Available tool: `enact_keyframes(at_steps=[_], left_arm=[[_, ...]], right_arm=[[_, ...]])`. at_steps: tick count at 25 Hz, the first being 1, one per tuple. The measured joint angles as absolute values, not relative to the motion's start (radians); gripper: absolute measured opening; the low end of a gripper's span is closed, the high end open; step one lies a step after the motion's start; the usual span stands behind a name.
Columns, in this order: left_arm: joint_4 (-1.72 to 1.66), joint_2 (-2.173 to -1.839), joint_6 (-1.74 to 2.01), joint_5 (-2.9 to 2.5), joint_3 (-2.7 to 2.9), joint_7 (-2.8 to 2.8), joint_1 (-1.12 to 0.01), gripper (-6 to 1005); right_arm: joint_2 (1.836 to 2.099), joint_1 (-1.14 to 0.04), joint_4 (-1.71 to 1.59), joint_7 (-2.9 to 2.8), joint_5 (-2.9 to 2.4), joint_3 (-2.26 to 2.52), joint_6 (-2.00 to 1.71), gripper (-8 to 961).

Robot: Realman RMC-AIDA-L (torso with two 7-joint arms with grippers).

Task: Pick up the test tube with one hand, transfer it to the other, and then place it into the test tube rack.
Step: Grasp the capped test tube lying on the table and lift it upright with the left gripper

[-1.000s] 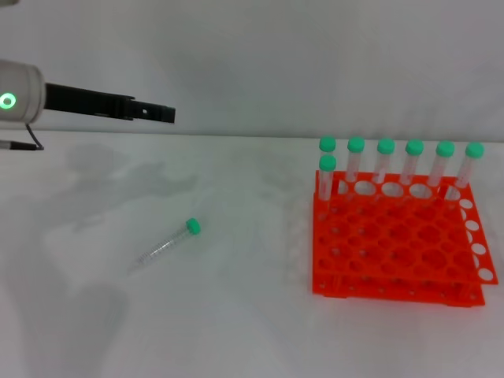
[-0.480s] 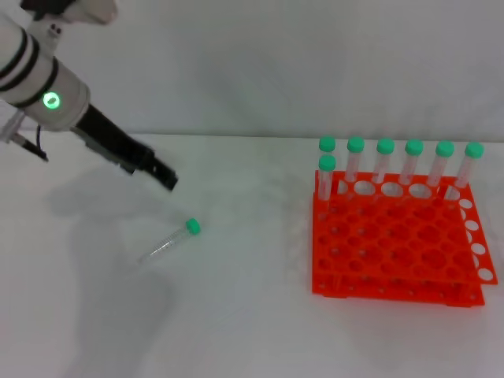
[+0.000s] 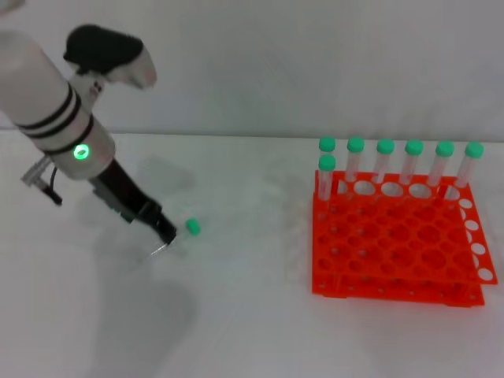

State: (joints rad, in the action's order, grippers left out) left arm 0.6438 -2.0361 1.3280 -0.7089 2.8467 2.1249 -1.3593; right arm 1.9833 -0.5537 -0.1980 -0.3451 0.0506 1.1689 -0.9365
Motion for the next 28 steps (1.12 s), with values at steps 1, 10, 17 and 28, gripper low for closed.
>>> enact_keyframes(at_steps=[1,10,17,28], left_arm=[[0.642,-2.042,1.321,-0.729,2.847,2.127,-1.358,879],[0.591,-2.067,1.224,-0.792,2.847,2.148,-1.346,867],[0.501,-2.07,1.166,-0.811,2.847,2.165,-1.328,868],[0.477,-2.072,1.129,-0.842,2.845,2.205,-1.316,827]], right_arm=[[1.983,-0.554,-0.197,-0.345,0.051,1.169,-0.936,866],[1.983,-0.547,-0.196,-0.345,0.051,1.169,-0.936,866],[1.983,-0.545,-0.196,-0.345,0.051,1.169,-0.936,865],[1.979,-0.547,-0.196,-0.345,0.043,1.169,-0.934,865]])
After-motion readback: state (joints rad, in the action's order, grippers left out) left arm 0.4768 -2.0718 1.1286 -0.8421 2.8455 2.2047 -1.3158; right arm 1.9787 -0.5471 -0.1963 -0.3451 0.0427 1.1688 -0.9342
